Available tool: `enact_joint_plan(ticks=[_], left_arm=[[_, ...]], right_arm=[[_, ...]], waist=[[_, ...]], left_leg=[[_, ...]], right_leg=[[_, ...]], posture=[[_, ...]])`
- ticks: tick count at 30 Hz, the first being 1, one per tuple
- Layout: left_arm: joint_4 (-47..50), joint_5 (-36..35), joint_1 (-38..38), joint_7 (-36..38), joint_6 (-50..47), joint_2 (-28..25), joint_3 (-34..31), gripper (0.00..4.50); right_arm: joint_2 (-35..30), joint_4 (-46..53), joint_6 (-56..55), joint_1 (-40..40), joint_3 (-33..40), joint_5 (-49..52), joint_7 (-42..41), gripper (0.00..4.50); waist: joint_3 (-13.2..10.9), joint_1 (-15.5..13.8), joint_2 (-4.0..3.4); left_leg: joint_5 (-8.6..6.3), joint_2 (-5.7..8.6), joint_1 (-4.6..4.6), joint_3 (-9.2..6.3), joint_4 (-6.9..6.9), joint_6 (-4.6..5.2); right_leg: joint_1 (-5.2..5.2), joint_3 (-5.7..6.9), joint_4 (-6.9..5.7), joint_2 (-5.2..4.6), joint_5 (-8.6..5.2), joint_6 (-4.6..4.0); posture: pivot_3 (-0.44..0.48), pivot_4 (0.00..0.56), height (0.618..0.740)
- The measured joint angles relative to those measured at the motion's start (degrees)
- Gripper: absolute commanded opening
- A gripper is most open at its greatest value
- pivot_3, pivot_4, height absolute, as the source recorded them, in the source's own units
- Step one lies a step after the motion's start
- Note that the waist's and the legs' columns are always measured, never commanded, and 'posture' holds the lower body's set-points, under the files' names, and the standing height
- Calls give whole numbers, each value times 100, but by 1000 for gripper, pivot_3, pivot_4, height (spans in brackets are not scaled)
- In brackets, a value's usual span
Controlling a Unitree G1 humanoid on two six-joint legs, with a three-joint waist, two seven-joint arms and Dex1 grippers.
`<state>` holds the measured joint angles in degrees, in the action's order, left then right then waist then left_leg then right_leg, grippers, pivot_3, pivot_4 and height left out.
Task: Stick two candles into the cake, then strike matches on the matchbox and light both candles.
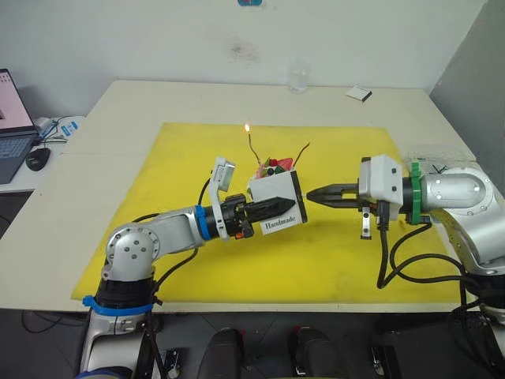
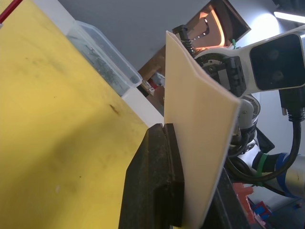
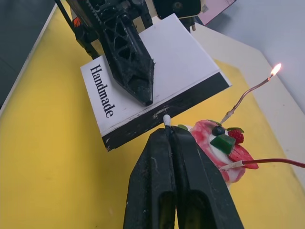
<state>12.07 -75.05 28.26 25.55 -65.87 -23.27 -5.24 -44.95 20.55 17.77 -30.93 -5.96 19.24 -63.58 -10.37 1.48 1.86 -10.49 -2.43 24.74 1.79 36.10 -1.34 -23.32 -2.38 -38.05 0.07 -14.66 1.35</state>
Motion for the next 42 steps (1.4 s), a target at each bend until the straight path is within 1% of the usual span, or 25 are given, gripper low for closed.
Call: enact_joint_plan(ticks=[8,11,15,17,21,24,26,30,33,37,42], left_arm=[[-62,17,0,5,-3,0,-4,0],[-73,-53,0,-27,-35,2,-22,0],[-289,-601,38,-365,-239,51,-143,0],[-535,-1070,112,-701,-286,55,-240,0],[-1014,-2000,257,-1368,-282,33,-386,0],[-1223,-2725,342,-1832,-268,-64,-342,0],[-1232,-3058,385,-2055,-245,-123,-249,0],[-1240,-3471,408,-2474,-123,-162,-28,0],[-1244,-3624,410,-2621,-99,-181,50,0],[-1247,-3656,411,-2674,-99,-175,68,0],[-1261,-3657,410,-2717,-103,-176,85,0]], right_arm=[[64,101,-76,9,-67,-122,39,49],[103,42,-545,-65,-131,-404,67,49],[99,-344,-1936,-238,-209,-1130,125,49],[98,-589,-2483,-236,-208,-1316,132,49],[98,-832,-2979,-205,-203,-1362,148,49],[98,-936,-3229,-202,-201,-1375,169,49],[101,-982,-3311,-202,-201,-1389,196,49],[144,-1063,-3519,-206,-190,-1389,345,49],[172,-1146,-3718,-259,-131,-1390,468,49],[183,-1249,-3928,-416,-64,-1391,552,49],[221,-1475,-4122,-425,-68,-1401,571,49]], waist=[[0,0,0],[0,0,0],[0,1,0],[0,-2,0],[0,-3,0],[0,-4,0],[0,-6,0],[0,-13,0],[0,-17,0],[0,-18,0],[0,-18,0]], left_leg=[[0,0,0,0,1,0],[0,0,0,-1,1,0],[0,0,0,-1,1,0],[0,1,0,-1,2,0],[1,0,0,-1,2,0],[1,-1,0,-5,2,-1],[1,0,0,-3,2,-2],[2,0,-1,-3,5,-3],[2,0,-2,-2,5,-3],[2,1,-2,-2,5,-3],[3,3,-2,-1,5,-3]], right_leg=[[0,0,-1,0,0,0],[0,0,-1,0,0,0],[1,2,-1,0,0,1],[1,1,-2,-1,1,1],[1,0,-4,-2,2,2],[1,1,-5,-2,2,2],[2,0,-6,-2,2,1],[3,0,-7,-2,3,1],[3,0,-7,-2,3,1],[3,0,-6,-2,3,0],[4,-1,-6,-2,7,-8]], posture=[[0,150,740],[0,150,740],[0,150,740],[0,150,740],[0,150,740],[0,150,740],[0,150,740],[0,150,740],[0,150,740],[0,150,740],[0,150,740]])
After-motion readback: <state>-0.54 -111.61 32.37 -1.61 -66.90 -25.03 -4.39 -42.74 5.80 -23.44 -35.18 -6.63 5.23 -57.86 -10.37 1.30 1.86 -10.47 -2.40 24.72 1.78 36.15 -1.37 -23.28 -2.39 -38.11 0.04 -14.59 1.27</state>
